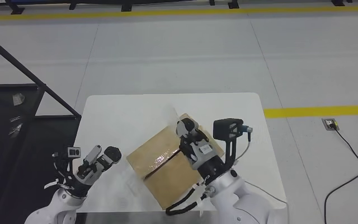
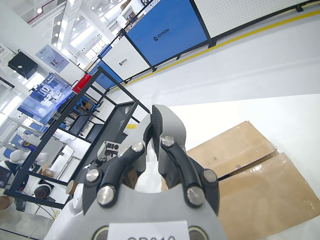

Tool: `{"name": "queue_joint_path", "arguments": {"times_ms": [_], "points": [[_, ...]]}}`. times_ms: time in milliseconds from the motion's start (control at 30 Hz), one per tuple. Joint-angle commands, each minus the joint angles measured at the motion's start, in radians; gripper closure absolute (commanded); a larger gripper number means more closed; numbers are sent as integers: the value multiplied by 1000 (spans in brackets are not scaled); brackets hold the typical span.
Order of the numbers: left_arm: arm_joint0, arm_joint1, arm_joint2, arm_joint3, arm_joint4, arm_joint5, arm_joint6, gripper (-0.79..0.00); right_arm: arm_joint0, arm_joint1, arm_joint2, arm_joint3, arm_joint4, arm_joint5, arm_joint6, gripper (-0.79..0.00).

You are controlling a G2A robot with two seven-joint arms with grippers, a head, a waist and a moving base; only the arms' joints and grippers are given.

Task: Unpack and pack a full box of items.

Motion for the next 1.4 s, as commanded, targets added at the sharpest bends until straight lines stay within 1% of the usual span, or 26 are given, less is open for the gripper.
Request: {"name": "queue_joint_path", "arguments": {"times_ms": [0, 100, 200, 267, 333, 400, 500, 533, 567, 600, 700, 733, 767, 833, 867, 900, 1000, 1367], "points": [[8, 1, 18, -24, 63, 2, -17, -785, 5, 1, 12, 11, 30, -1, -9, 0], [21, -2, 68, -63, 123, 25, -18, -785, 8, 2, 23, 19, 60, 7, -52, 0], [33, -4, 94, -90, 158, 33, 8, -785, 8, 1, 21, 27, 68, 33, -104, 0], [40, -6, 107, -104, 151, 43, 15, -785, 8, 1, 16, 31, 76, 43, -134, 0], [37, -8, 110, -106, 175, 36, 58, -785, 8, 1, 11, 34, 87, 48, -150, 0], [28, -12, 129, -103, 191, 46, 102, -785, 8, 2, 9, 34, 93, 53, -159, 0], [12, -14, 152, -108, 216, 54, 114, -785, 9, 2, 7, 36, 95, 70, -176, 0], [10, -15, 155, -108, 222, 54, 117, -757, 9, 3, 6, 37, 91, 75, -182, 0], [10, -15, 159, -108, 226, 55, 121, -668, 9, 3, 3, 36, 85, 85, -191, 0], [10, -15, 161, -107, 227, 59, 120, -610, 9, 3, 1, 36, 85, 90, -198, 0], [7, -14, 162, -105, 247, 67, 109, -606, 8, 4, -7, 36, 80, 97, -210, 0], [6, -14, 163, -105, 250, 68, 109, -585, 7, 4, -8, 35, 79, 102, -213, 0], [5, -14, 162, -105, 258, 68, 111, -511, 7, 5, -10, 34, 79, 104, -215, 0], [4, -15, 162, -105, 273, 70, 132, -400, 9, 6, -11, 34, 78, 107, -215, 0], [2, -16, 164, -102, 279, 73, 140, -348, 9, 6, -11, 33, 79, 108, -215, 0], [-2, -16, 162, -96, 291, 77, 154, -314, 10, 7, -11, 33, 81, 108, -216, 0], [-9, -18, 177, -81, 315, 80, 167, -280, 11, 8, -6, 33, 89, 109, -220, 0], [-3, -17, 165, -62, 311, 70, 147, -292, -3, 14, 10, 11, 125, 118, -254, 0]]}}
